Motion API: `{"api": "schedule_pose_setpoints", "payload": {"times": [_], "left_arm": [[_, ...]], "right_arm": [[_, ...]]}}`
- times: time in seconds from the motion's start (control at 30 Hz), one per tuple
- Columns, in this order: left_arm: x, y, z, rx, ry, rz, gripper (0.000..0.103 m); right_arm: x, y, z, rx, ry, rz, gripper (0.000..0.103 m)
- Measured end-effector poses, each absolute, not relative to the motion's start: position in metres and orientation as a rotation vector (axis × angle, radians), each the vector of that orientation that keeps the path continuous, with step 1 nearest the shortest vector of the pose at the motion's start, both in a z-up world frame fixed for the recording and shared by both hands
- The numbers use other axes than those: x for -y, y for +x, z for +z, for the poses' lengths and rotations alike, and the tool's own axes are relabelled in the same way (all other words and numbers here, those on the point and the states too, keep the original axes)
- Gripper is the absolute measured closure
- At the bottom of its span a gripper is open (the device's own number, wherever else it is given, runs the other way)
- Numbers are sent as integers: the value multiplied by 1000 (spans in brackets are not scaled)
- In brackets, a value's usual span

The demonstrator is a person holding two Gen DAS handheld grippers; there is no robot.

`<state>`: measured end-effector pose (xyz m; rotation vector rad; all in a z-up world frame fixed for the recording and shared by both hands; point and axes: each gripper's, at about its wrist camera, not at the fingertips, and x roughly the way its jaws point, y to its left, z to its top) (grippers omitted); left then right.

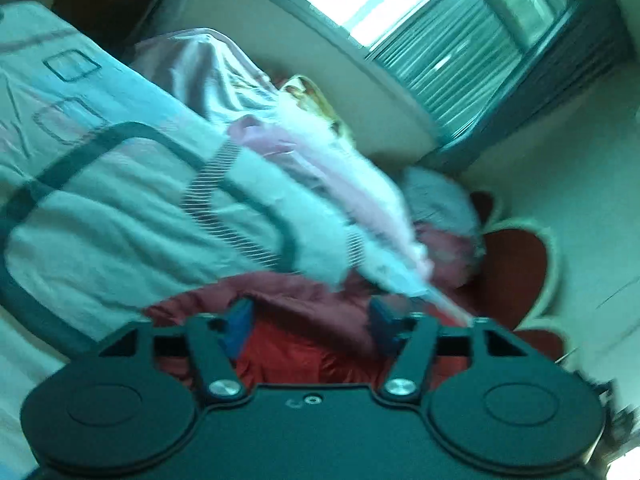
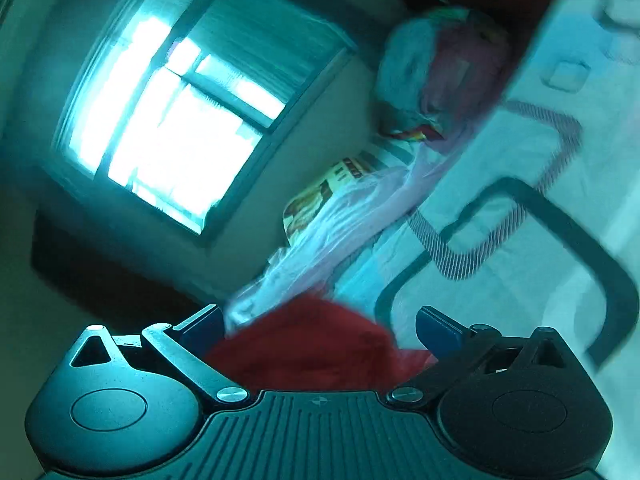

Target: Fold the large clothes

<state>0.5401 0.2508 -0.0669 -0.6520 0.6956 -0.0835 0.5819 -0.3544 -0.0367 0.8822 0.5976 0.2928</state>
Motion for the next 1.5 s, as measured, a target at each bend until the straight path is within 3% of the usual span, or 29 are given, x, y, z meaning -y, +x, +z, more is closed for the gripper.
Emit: {"api": "schedule_pose_setpoints", "payload": {"times": [0.03, 0.2, 0.3, 0.4, 0.47, 0.5, 0.53, 0.6, 0.63, 0.73, 0.9, 1.03, 1.17, 1.27, 1.33, 1.37, 1.4, 1.43, 1.47, 1.5], "left_arm": [[-250, 534, -71, -681, -599, -58, 13], [-262, 530, -90, -699, -578, -92, 13], [-258, 538, -94, -739, -511, -117, 20], [-254, 557, -102, -820, -469, -104, 39], [-251, 564, -108, -853, -442, -111, 46], [-249, 567, -110, -860, -425, -121, 55], [-246, 568, -110, -864, -407, -137, 78], [-241, 569, -110, -855, -389, -175, 96], [-238, 569, -107, -838, -359, -178, 98], [-228, 566, -93, -742, -276, -179, 99], [-218, 580, -74, -641, -216, -139, 99], [-204, 608, -106, -791, -128, -116, 98], [-201, 609, -118, -799, -106, -114, 97], [-207, 608, -117, -797, -128, -109, 89], [-212, 607, -115, -797, -147, -83, 66], [-213, 606, -112, -798, -147, -49, 53], [-213, 603, -106, -790, -124, 6, 24], [-213, 597, -100, -756, -91, 49, 16], [-212, 589, -94, -722, -66, 58, 21], [-211, 583, -87, -719, -57, 43, 36]], "right_arm": [[350, 583, -41, -622, 828, 307, 13], [322, 592, -73, -731, 621, 320, 21], [307, 602, -91, -773, 557, 313, 21], [294, 613, -106, -825, 484, 299, 22], [288, 619, -113, -862, 444, 316, 50], [284, 621, -115, -876, 421, 322, 57], [279, 622, -118, -890, 391, 329, 65], [269, 623, -120, -892, 317, 331, 83], [267, 621, -119, -878, 295, 333, 95], [267, 613, -106, -778, 248, 320, 99], [266, 620, -87, -676, 192, 292, 99], [257, 644, -120, -829, 145, 220, 99], [253, 646, -141, -866, 117, 205, 99], [258, 646, -143, -867, 139, 195, 99], [264, 646, -141, -869, 168, 195, 96], [267, 644, -137, -873, 165, 170, 67], [267, 641, -132, -871, 140, 132, 35], [269, 635, -126, -837, 120, 117, 15], [271, 629, -119, -804, 130, 134, 15], [274, 621, -111, -773, 146, 133, 15]]}}
